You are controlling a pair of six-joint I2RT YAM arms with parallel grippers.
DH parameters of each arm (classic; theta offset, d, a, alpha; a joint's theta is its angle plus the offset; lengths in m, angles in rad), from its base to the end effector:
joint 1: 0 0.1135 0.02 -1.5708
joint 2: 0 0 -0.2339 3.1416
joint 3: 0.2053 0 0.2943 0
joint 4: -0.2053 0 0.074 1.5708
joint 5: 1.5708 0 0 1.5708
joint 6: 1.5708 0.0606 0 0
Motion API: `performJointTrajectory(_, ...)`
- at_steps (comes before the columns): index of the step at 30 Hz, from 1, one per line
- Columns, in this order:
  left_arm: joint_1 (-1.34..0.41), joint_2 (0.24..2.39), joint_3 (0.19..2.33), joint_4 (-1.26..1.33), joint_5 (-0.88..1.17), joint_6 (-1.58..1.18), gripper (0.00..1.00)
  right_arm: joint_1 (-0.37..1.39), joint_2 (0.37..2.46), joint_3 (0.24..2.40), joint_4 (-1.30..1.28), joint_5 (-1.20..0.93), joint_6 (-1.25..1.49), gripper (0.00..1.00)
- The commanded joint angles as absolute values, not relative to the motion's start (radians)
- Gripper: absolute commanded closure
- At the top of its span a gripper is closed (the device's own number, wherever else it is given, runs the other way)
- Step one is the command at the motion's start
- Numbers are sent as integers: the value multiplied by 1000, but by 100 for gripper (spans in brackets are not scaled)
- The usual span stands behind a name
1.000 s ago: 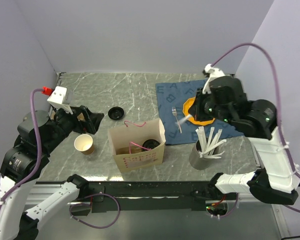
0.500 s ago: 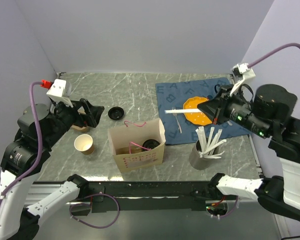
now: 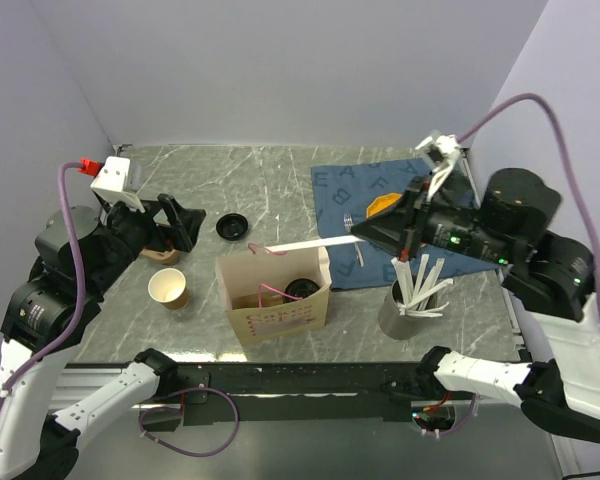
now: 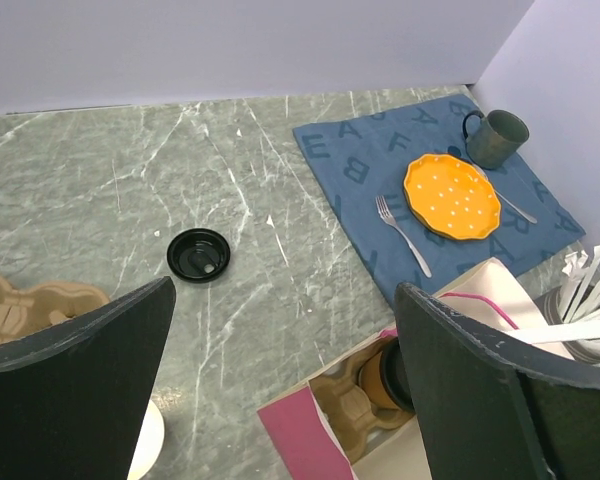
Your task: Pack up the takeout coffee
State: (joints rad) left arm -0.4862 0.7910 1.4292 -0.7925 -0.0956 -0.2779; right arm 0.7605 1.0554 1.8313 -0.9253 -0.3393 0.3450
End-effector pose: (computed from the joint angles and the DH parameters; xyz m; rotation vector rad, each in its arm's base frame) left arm 0.1653 -0.0808 0.4790 0.1104 1.7449 -0.4803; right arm 0.1296 0.1511 0.5421 -0.6388 1.7279 1.0893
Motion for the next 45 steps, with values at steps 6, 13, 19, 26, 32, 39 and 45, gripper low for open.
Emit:
performJointTrajectory(6,-489,770,1453,-816,-117,-267,4,816,1049,1732,-715,-445,411,100)
performJointTrajectory(13,-489,756,1440,-813,-117,-276,3,854,1107,1736,-718,-397,391,100)
performJointTrajectory(19,-489,755,1453,-810,-130,-290,3,854,1117,1761,-784,-293,357,100)
performJointTrajectory(26,-489,744,1436,-819,-135,-302,3,854,1114,1859,-779,-249,318,100)
performJointTrajectory(32,-489,730,1422,-808,-138,-322,3,854,1124,1914,-729,-297,322,100)
performJointTrajectory(39,-489,727,1425,-813,-143,-333,3,853,1154,1889,-732,-431,348,100)
performJointTrajectory(45,-489,722,1428,-827,-153,-333,3,854,1109,1717,-684,-515,409,100)
